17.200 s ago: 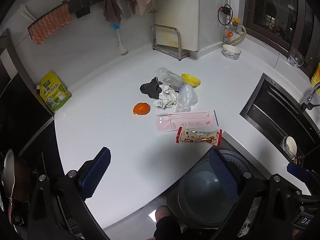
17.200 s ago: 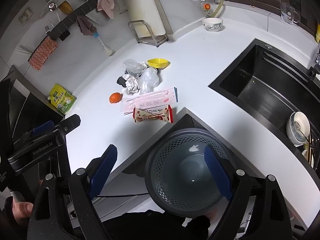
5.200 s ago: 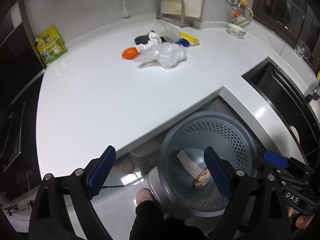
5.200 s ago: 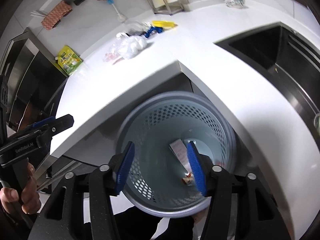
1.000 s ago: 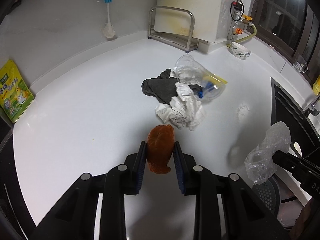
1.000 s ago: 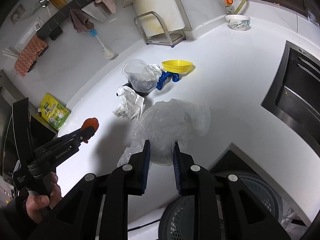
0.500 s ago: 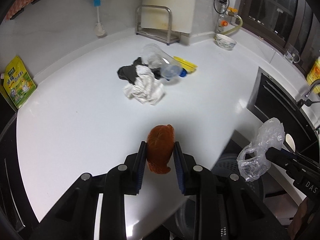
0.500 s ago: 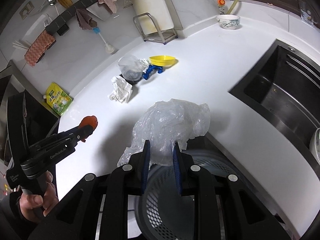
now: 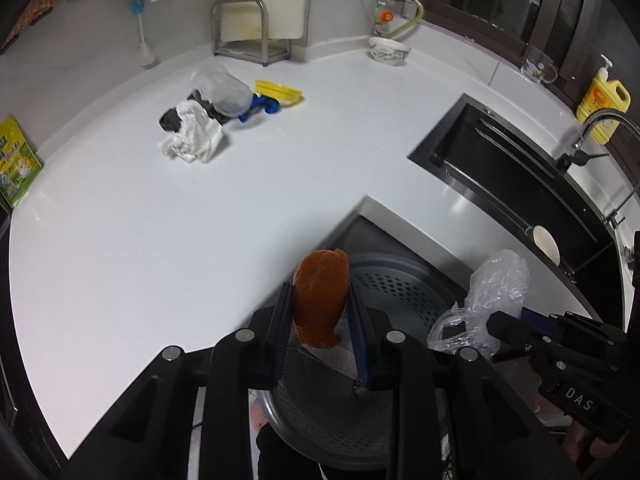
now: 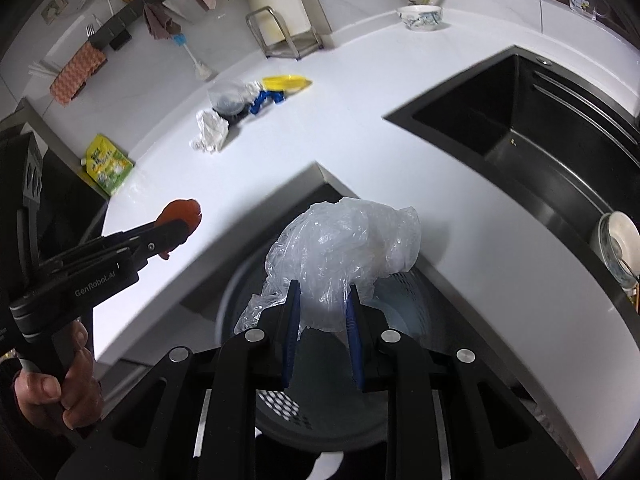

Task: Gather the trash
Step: 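Carry the plastic bag and orange peel over the grey bin, then open both grippers to drop the bag and peel into the bin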

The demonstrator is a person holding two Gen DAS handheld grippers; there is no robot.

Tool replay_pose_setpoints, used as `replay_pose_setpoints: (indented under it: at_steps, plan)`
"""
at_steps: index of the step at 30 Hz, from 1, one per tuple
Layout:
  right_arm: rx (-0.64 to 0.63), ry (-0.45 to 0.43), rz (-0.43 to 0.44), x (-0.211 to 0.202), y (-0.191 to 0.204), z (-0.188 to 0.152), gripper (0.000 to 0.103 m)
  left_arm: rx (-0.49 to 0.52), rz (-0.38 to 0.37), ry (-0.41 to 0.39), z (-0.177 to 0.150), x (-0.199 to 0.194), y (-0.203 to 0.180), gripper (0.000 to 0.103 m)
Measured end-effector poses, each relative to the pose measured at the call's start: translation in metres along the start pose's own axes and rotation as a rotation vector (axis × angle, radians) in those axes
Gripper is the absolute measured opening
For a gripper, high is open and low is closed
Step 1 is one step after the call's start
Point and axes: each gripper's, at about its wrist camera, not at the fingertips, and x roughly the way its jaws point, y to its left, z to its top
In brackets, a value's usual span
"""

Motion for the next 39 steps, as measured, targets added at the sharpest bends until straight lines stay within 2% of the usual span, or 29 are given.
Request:
replay_pose_setpoints:
  at_steps: [7,14,33,36,38,39]
  plan:
    - [-0.021,0.055,-0.003,0.009,-0.013,-0.028,0.021,0.000,0.006,0.056,-0.028,0.017,-0.020,0.027]
    - [-0.027,0.103,0.018,0.029,-0.018,-0.044,0.021,-0.017,0.042,0.119,-0.054,0.042,-0.023,0.027]
    - [-0.031,0.180,0.041,0.076,-0.019,-0.053,0.022,-0.091,0.090,0.170,-0.076,0.076,-0.010,0.032]
    - [-0.028,0.178,0.042,0.075,-0.021,-0.053,0.033,-0.095,0.092,0.168,-0.077,0.076,-0.008,0.037]
    - [-0.030,0.171,0.038,0.073,-0.022,-0.052,0.043,-0.097,0.099,0.159,-0.077,0.074,-0.008,0.053]
    - [-0.030,0.168,0.037,0.072,-0.021,-0.052,0.043,-0.099,0.102,0.150,-0.077,0.072,-0.007,0.055]
